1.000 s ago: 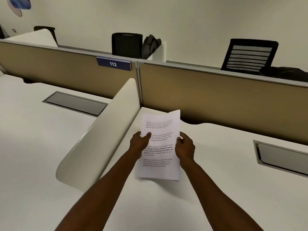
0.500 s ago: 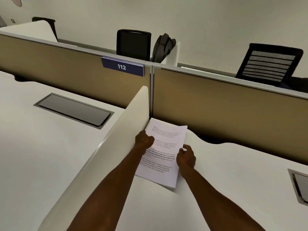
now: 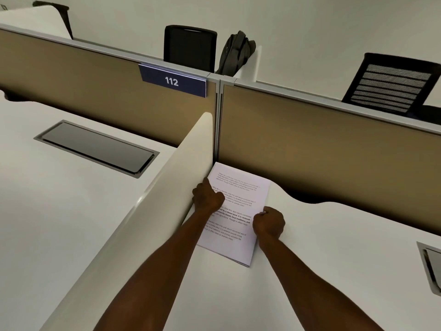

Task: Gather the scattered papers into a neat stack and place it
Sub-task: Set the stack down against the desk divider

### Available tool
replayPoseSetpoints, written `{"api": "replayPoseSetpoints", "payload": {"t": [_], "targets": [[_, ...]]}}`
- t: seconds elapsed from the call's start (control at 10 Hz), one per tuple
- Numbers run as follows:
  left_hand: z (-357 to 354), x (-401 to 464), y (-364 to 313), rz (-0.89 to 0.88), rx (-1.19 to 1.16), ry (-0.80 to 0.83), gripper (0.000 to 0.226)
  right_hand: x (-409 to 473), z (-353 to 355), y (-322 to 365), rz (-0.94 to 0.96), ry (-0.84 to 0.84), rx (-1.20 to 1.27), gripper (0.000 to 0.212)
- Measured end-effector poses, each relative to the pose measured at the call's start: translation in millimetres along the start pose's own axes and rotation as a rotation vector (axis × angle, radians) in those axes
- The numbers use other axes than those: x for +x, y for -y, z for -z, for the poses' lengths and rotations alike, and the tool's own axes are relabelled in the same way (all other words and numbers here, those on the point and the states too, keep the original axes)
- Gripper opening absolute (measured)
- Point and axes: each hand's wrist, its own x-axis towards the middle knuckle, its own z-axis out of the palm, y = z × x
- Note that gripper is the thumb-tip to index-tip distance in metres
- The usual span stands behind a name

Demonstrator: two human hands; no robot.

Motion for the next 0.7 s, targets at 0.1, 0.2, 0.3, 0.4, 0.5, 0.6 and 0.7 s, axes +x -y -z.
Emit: {"api": "replayPoseSetpoints", "payload": {"t": [0.1, 0.2, 0.3, 0.4, 0.5, 0.6, 0.7], "targets": [[-1.4, -1.5, 1.5, -0.015, 0.015, -0.005, 0.064, -3.0, -0.8, 3.2, 0.015, -0.006, -0.036, 0.028], [-2.7, -2.4, 5.0, -0.031, 0.031, -0.002, 0.067, -4.2, -0.5, 3.8, 0.029, 0.014, -0.063, 0.024], [-2.2, -4.5, 6.2, -0.031, 0.012, 0.000, 0.070, -4.6, 1.7, 0.8, 0.043, 0.041, -0.084, 0.018], [-3.1, -2.7, 10.5, -0.053, -0.001, -0.001, 0.066, -4.6, 2.6, -2.3, 0.078, 0.048, -0.113, 0.018], [-1.6, -5.5, 11.2, -0.059, 0.015, 0.013, 0.069, -7.9, 5.0, -1.7, 0.098, 0.061, -0.159, 0.025], [0.3, -7.0, 12.0, -0.076, 0.004, 0.023, 0.078, -10.9, 9.2, -2.1, 0.116, 0.094, -0.164, 0.035], [0.4, -13.9, 12.0, -0.173, -0.020, -0.034, 0.078, -14.3, 17.0, -2.0, 0.143, 0.108, -0.158, 0.051]]}}
